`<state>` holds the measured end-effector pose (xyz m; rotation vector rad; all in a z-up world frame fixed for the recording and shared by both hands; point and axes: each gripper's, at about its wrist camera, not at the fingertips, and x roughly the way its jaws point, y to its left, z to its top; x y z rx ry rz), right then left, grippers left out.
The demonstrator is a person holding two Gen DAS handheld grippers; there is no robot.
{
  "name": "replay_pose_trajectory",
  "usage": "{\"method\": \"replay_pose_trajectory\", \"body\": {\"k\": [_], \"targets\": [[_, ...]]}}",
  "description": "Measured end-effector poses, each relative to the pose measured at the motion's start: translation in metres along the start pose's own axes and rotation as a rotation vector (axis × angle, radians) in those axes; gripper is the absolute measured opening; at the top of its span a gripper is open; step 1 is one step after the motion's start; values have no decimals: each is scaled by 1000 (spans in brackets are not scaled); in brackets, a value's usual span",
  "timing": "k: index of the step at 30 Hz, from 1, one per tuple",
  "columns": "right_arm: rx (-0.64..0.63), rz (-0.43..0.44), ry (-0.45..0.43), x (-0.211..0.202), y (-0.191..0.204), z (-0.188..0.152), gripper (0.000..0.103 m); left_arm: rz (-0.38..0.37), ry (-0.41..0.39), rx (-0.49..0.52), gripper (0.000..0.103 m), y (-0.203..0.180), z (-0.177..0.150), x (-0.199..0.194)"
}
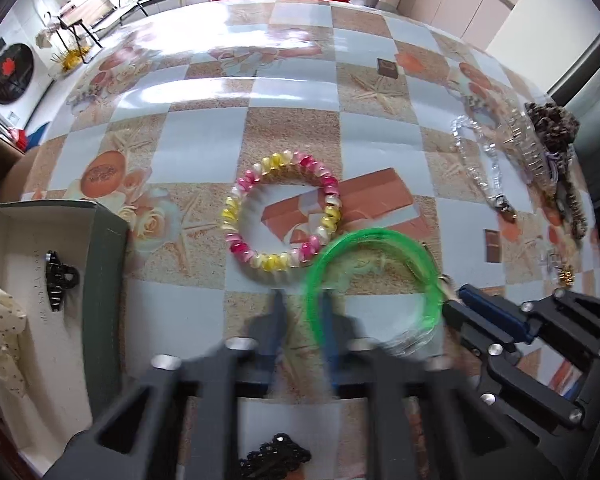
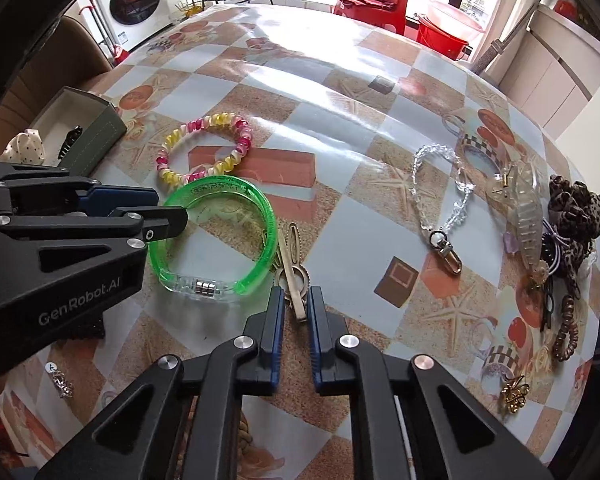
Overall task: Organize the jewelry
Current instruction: 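Grasp the green bangle with the left tool while the right tool grasps the gold bunny-ear clip, then carry the green bangle and gold clip over the grey tray with both tools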
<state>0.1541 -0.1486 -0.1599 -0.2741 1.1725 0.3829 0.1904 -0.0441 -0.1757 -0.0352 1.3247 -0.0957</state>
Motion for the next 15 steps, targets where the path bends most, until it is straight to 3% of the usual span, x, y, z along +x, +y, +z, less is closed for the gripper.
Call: {"method": "replay_pose_trajectory", "body": {"k": [15], "targets": [[268, 57, 0, -28, -35, -20, 9, -54, -60, -33, 9, 19, -16, -44]]}}
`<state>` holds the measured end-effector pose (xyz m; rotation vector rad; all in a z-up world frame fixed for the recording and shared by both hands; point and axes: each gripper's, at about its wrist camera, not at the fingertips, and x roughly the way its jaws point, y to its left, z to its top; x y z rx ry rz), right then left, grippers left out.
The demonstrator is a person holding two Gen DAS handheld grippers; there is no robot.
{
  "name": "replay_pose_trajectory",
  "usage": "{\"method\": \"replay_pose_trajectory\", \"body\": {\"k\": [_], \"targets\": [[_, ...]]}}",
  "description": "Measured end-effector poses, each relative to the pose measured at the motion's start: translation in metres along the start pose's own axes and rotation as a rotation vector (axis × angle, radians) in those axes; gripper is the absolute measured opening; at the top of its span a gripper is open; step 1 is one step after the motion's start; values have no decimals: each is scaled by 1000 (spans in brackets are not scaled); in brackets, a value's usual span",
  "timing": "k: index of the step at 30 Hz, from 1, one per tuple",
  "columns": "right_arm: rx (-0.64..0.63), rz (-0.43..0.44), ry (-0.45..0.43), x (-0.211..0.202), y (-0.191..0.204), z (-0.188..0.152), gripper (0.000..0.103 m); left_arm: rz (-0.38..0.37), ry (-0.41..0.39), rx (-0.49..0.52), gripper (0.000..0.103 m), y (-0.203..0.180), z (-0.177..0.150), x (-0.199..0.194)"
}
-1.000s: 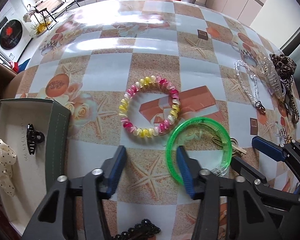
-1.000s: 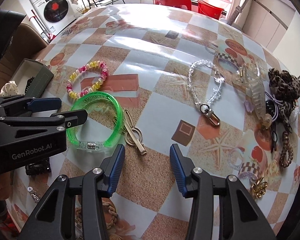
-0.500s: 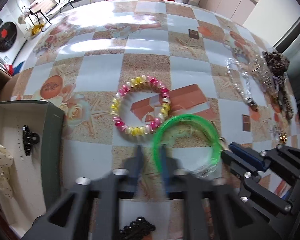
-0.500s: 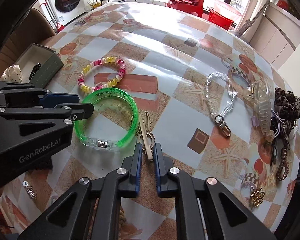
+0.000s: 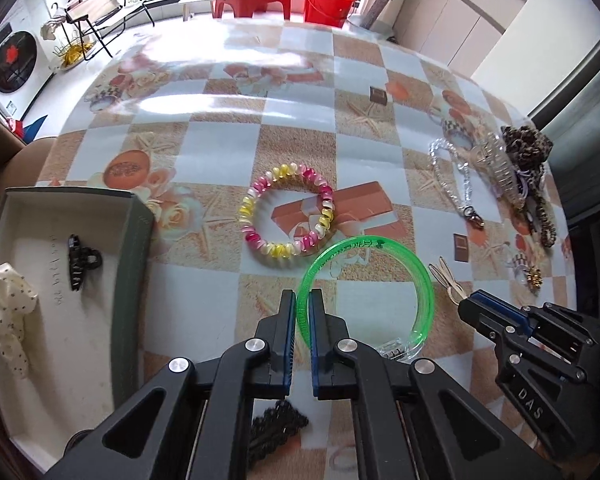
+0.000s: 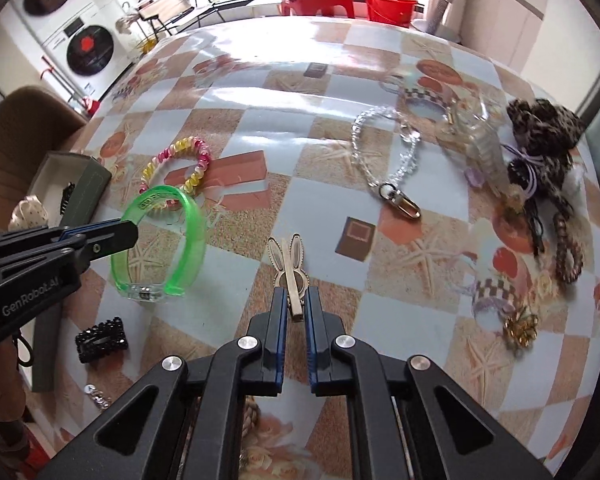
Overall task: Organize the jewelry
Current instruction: 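Carry the green bangle and gold clip over the grey tray with both tools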
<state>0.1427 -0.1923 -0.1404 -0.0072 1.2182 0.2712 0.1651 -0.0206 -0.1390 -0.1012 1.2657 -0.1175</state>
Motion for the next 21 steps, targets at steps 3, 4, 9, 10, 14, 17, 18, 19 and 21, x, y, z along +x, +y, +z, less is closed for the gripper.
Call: {"method": "replay_pose_trajectory", "body": {"k": [3, 4, 9, 10, 14, 17, 18, 19, 21], "targets": [[37, 14, -3, -10, -1, -3, 9, -7, -15, -14, 9, 5, -8, -15], [51, 21, -4, -13, -1, -4, 9, -9, -19, -18, 9, 7, -10, -19], [102, 54, -10, -27, 6, -8, 9, -9, -42, -48, 9, 26, -22, -42], [105, 60, -12, -30, 9, -8, 9, -8, -47, -58, 9, 32, -26, -47], [102, 87, -22, -42, 27, -7, 9, -2, -61, -96, 9, 55, -37, -63], [85, 113, -27, -48, 47, -4, 9, 10, -71, -124, 9, 77, -47, -76], [77, 121, -30, -50, 55, -3, 9, 17, -75, -135, 9, 86, -51, -80], [66, 131, -32, -51, 64, -1, 9, 26, -79, -146, 9, 94, -54, -84], [38, 149, -34, -52, 84, 4, 9, 42, -84, -166, 9, 111, -61, -91]]}}
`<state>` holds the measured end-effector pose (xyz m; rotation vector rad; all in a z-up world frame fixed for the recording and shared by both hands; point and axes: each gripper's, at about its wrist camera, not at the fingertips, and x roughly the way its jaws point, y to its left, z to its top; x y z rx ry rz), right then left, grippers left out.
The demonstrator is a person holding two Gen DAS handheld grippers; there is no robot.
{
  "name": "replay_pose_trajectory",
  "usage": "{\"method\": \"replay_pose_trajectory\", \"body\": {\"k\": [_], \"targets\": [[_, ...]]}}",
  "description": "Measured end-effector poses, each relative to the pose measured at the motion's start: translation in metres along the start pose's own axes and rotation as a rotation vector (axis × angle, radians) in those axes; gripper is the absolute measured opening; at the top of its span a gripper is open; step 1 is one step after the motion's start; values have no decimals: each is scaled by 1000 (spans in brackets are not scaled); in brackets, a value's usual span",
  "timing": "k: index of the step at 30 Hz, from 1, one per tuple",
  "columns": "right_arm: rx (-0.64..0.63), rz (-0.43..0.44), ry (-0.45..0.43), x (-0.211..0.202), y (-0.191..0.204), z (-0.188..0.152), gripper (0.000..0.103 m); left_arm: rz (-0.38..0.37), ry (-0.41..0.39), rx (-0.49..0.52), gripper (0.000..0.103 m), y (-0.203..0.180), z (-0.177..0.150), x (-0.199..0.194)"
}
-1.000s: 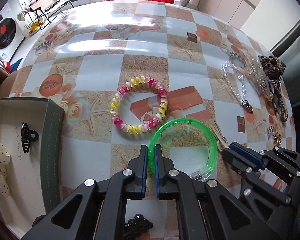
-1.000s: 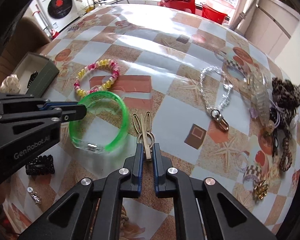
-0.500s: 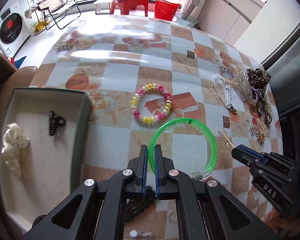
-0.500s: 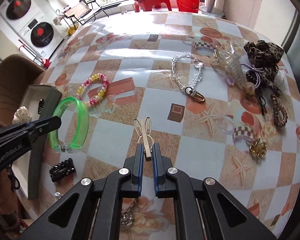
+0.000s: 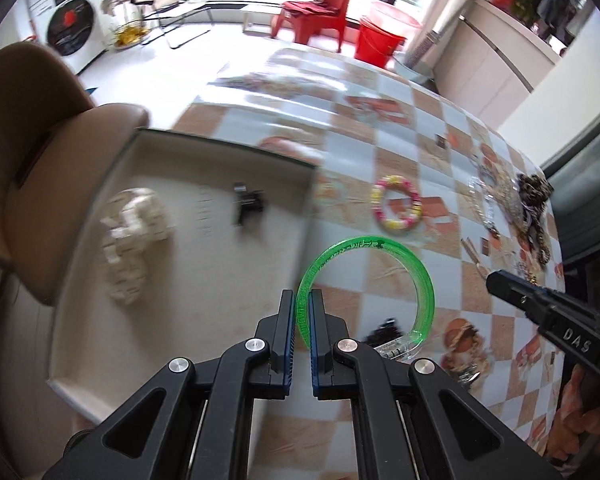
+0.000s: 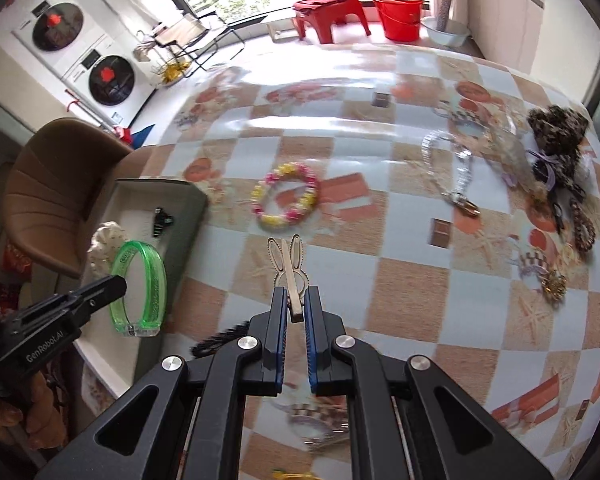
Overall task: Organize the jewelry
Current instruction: 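Carry the green bangle and gold clip over the grey tray with both tools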
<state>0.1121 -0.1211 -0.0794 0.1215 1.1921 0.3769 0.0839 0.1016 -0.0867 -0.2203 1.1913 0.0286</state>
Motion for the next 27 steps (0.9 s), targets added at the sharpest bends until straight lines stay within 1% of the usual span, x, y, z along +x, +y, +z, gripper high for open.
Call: {"method": "replay_pose_trajectory", "body": {"k": [7, 14, 21, 27], "targets": [[-94, 60, 18, 18, 66, 10, 9, 64, -6, -99, 9, 65, -12, -12], [-167, 97, 56, 50, 122, 18, 9, 128, 9, -193, 9, 124, -28, -9], [-210, 98, 80, 86, 163, 33, 9, 191, 42, -226, 9, 156, -39, 11], [-227, 90, 101, 114, 184, 42, 9, 205, 69, -241, 9, 163, -43, 30]]}}
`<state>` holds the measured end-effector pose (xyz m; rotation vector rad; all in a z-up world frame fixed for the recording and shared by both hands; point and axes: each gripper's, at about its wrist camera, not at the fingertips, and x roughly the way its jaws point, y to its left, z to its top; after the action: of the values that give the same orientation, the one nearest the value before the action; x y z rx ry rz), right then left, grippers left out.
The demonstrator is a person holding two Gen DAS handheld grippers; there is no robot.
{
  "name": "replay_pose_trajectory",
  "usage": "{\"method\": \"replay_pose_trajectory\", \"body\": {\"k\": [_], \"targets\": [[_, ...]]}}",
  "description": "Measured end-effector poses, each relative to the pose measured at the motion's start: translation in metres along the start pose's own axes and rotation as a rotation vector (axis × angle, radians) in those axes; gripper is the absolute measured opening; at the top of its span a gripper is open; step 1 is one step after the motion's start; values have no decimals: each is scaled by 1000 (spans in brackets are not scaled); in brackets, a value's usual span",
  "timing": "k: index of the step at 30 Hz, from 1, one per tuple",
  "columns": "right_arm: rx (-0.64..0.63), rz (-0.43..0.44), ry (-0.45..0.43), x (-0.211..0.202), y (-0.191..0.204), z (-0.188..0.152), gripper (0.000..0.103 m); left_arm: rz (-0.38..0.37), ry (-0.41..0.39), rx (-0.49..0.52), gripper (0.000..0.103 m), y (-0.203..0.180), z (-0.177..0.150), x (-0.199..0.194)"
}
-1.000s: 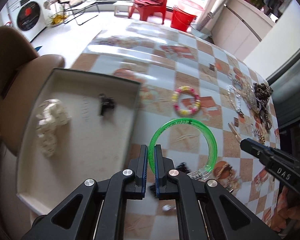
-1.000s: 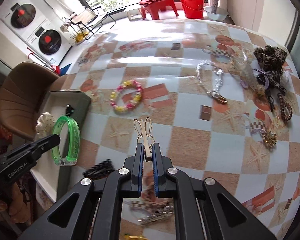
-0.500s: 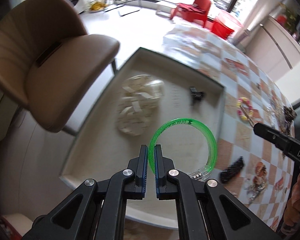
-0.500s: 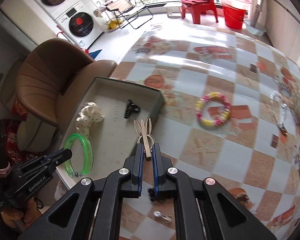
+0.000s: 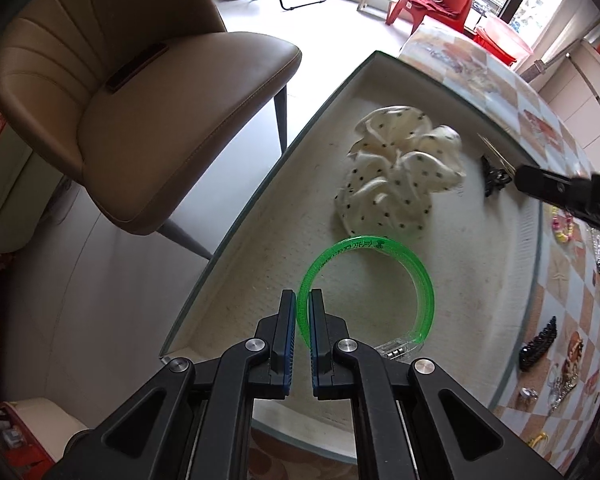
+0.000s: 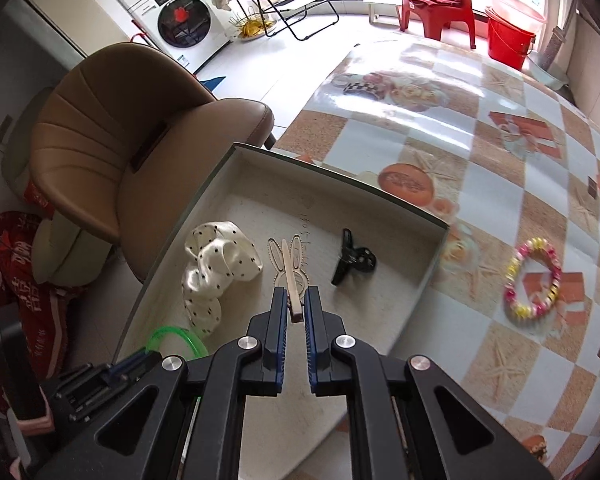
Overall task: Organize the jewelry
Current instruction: 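Carry the green bangle and gold clip over the grey tray with both tools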
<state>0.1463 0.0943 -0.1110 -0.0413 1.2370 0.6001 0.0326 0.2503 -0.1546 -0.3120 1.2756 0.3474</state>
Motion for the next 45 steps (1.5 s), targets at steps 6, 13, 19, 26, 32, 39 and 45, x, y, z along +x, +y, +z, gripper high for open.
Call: {"method": "replay_pose_trajectory", "body": {"k": [6, 13, 19, 26, 32, 39, 45], "targets": [[2, -17, 36, 23, 4, 0, 9, 13, 7, 2, 9, 0, 0, 9], [8, -28, 67, 39, 3, -4, 9, 22, 14, 8, 9, -2, 0, 13], [11, -37, 80, 47, 3, -4, 9, 32, 11, 22, 9, -6, 0, 13], [15, -41, 88, 55, 3, -4, 9, 45, 4, 25, 9, -7, -1, 11], [18, -42, 91, 59, 2, -5, 9, 62, 3, 29, 9, -9, -1, 10], [19, -41, 96, 59, 2, -6, 10, 94, -8, 46, 9, -16, 1, 2], [32, -27, 104, 59, -3, -4, 10, 102, -9, 56, 9, -22, 2, -3]]}}
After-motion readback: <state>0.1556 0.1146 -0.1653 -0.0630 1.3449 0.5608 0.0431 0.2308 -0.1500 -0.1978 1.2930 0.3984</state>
